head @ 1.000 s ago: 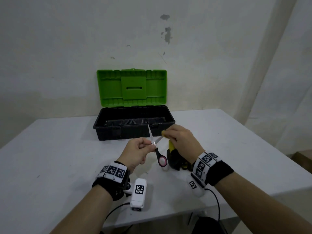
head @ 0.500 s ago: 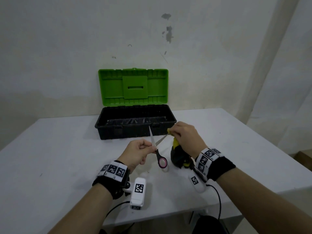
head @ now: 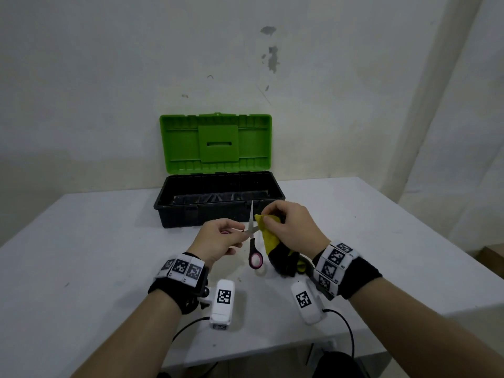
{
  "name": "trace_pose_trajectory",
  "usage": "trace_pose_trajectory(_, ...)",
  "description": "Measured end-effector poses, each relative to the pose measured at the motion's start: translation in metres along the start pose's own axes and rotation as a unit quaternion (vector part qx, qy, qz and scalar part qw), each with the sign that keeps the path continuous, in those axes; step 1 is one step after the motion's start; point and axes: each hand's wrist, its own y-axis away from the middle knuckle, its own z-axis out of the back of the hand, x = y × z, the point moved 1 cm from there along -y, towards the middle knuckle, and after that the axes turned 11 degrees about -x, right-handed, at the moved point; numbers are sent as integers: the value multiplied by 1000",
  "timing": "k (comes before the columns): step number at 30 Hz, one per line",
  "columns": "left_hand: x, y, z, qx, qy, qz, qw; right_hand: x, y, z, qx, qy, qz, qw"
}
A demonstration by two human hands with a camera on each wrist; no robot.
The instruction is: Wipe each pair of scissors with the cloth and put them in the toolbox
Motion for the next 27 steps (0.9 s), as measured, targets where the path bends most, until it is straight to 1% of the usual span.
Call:
trace_pose_trajectory(2, -1, 1, 0, -14, 26, -5, 1000, 5, 1, -2, 8, -17, 7, 1000)
trace_pose_trajectory(4, -2, 1, 0, -25, 61, -4, 998, 9, 2, -3, 9, -23, 32, 999)
trace_pose_trajectory(7, -3, 3, -1, -1, 96, 4, 995, 10, 1, -5, -1, -4, 65, 998)
trace_pose_trajectory(10, -4, 5, 1, 30, 151, 19, 988, 10, 0, -5, -25, 0, 56, 998)
trace_pose_trajectory(15, -7, 7, -4, -3, 227, 40, 973, 12, -1, -8, -48, -1, 33, 998)
trace_pose_trajectory(18, -4, 9, -9, -9, 236, 54, 970, 15, -1, -7, -62, -12, -1, 998)
trace_pose_trajectory(20, -1, 8, -12, -15, 237, 62, 969, 18, -3, -2, -79, -20, 0, 997)
trace_pose_trajectory(22, 0, 7, -14, -19, 241, 68, 968, 23, -5, 2, -69, 7, 42, 997)
trace_pose_trajectory(25, -3, 7, -18, -15, 250, 69, 966, 26, -5, -4, -10, 61, 122, 991)
trace_pose_trajectory(27, -5, 8, -20, -20, 246, 75, 966, 24, -3, -9, 8, 73, 143, 987)
